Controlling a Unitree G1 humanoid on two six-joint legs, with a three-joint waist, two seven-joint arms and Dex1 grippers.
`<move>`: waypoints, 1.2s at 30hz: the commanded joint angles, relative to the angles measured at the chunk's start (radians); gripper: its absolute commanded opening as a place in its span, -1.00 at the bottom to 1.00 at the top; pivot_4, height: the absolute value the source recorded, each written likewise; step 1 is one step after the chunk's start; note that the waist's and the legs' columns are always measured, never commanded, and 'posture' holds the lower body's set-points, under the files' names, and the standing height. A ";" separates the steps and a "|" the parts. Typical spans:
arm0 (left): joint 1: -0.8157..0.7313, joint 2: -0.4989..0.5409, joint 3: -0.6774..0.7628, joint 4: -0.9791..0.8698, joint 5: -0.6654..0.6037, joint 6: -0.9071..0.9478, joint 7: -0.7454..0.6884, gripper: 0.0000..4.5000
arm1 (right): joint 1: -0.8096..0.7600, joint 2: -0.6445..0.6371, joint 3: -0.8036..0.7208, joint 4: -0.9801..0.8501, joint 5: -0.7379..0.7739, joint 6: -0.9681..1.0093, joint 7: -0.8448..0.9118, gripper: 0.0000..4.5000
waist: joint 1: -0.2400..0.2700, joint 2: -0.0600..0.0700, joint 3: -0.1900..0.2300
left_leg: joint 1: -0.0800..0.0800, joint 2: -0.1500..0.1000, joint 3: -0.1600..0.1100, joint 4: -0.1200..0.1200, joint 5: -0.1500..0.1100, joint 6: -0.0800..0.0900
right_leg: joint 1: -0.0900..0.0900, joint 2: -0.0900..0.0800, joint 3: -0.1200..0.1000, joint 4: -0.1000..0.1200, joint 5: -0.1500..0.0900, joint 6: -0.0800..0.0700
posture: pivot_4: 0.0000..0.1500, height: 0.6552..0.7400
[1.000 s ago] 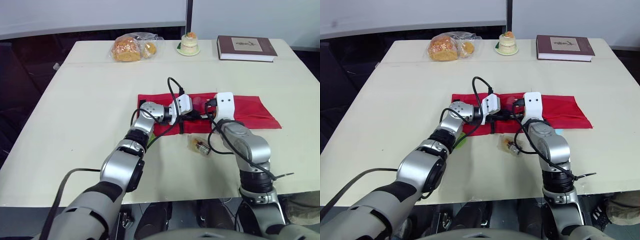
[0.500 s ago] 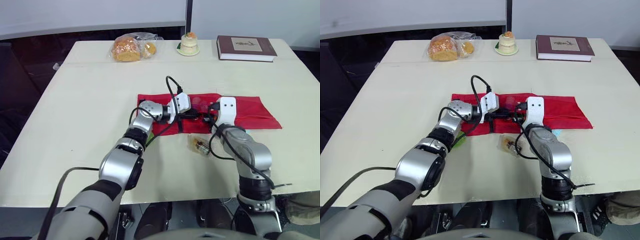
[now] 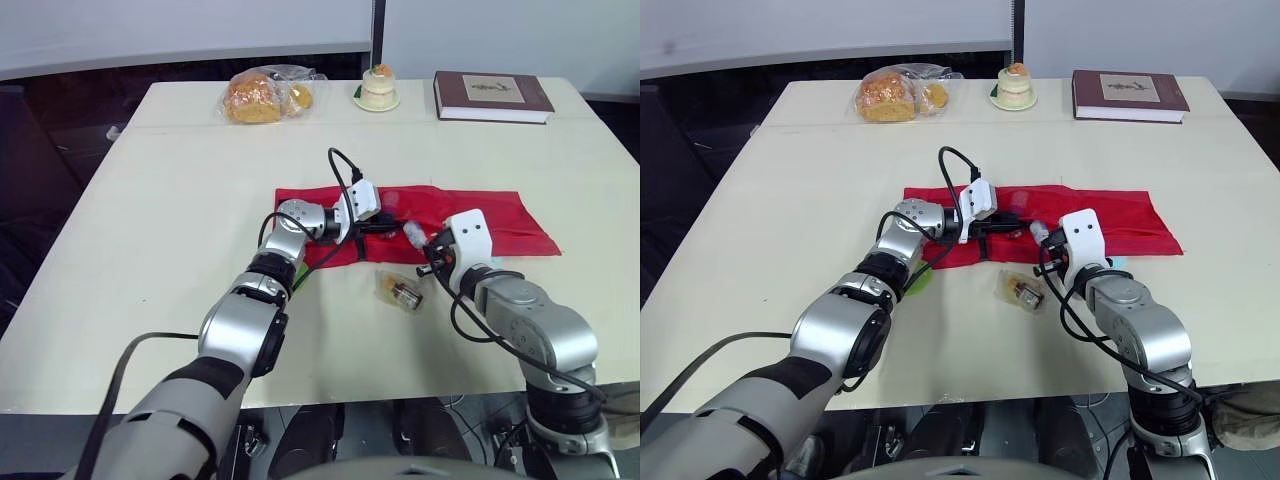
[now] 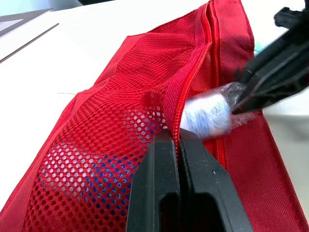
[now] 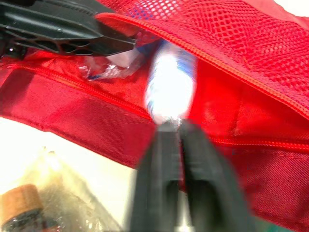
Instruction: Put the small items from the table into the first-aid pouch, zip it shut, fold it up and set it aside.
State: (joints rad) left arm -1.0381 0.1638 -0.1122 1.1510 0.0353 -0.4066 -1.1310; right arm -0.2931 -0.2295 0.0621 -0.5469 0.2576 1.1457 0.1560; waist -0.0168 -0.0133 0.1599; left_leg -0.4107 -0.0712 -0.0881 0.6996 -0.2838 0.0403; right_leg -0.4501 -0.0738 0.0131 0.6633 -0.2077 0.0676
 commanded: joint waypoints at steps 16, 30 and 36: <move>-0.010 -0.012 0.001 -0.016 -0.009 -0.016 -0.014 -1.00 | -0.144 0.157 -0.012 0.272 -0.090 -0.242 -0.104 -0.98 | 0.001 0.000 0.000 | 0.000 0.000 0.000 0.000 0.000 0.000 | 0.000 0.000 0.000 0.000 0.000 0.000 | 1.00 0.74; -0.007 0.009 0.004 -0.014 -0.005 -0.017 -0.008 -1.00 | -0.040 0.048 0.026 0.122 -0.057 -0.287 0.049 0.73 | -0.002 0.000 0.000 | 0.000 0.000 0.000 0.000 0.000 0.000 | 0.000 0.000 0.000 0.000 0.000 0.000 | 1.00 0.74; -0.007 0.013 0.003 -0.008 -0.002 -0.020 -0.002 -1.00 | 0.049 -0.051 -0.023 -0.047 0.019 -0.266 0.151 0.73 | 0.001 0.000 0.000 | 0.000 0.000 0.000 0.000 0.000 0.000 | 0.000 0.000 0.000 0.000 0.000 0.000 | 1.00 0.74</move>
State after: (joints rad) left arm -1.0352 0.1713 -0.1180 1.1511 0.0378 -0.4083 -1.1379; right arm -0.2590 -0.2533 0.0726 -0.5067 0.2415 0.8955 0.2606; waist -0.0162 -0.0132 0.1599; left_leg -0.4109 -0.0716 -0.0883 0.6996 -0.2838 0.0403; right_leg -0.4502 -0.0739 0.0130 0.6631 -0.2077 0.0677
